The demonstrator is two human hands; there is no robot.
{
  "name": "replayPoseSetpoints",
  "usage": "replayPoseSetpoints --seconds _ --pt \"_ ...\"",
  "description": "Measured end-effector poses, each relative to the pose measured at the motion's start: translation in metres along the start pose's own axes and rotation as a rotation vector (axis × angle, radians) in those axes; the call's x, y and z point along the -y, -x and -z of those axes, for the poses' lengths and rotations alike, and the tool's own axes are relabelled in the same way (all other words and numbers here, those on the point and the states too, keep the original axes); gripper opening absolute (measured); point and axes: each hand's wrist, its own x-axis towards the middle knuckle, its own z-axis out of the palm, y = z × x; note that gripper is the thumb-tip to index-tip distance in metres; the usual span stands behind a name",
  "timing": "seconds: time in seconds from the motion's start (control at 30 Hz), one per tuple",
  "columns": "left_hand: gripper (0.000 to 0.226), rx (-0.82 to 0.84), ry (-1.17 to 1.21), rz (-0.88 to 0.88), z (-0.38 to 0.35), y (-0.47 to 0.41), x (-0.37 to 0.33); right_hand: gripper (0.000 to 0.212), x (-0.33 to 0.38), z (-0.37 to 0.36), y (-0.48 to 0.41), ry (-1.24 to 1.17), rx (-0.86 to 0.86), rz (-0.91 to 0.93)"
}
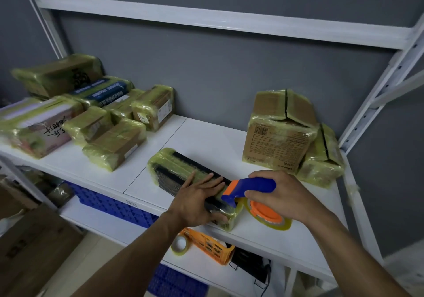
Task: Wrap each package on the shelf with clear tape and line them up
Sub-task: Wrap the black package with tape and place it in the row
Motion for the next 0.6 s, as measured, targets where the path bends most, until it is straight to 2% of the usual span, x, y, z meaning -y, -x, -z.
replayPoseSetpoints --seconds 0.17,0.33,0.43,0.6 --pt "0.101 -0.030 -0.014 -0.020 -0.001 0.001 0.007 0.047 0.001 -0.001 -0.002 -0.029 -0.024 0.014" --pt "0.098 -0.055 0.007 -0.030 0.002 0.002 0.021 0.035 0.008 -0.001 -0.002 -0.070 -0.009 0.058" --pt "0.099 -0.063 0.018 0.000 0.009 0.004 0.033 0.040 0.008 0.002 0.001 -0.069 -0.022 0.069" --pt "0.101 -0.025 0.033 0.005 0.014 0.002 0.042 0.034 0.001 -0.001 0.001 -0.070 -0.032 0.049"
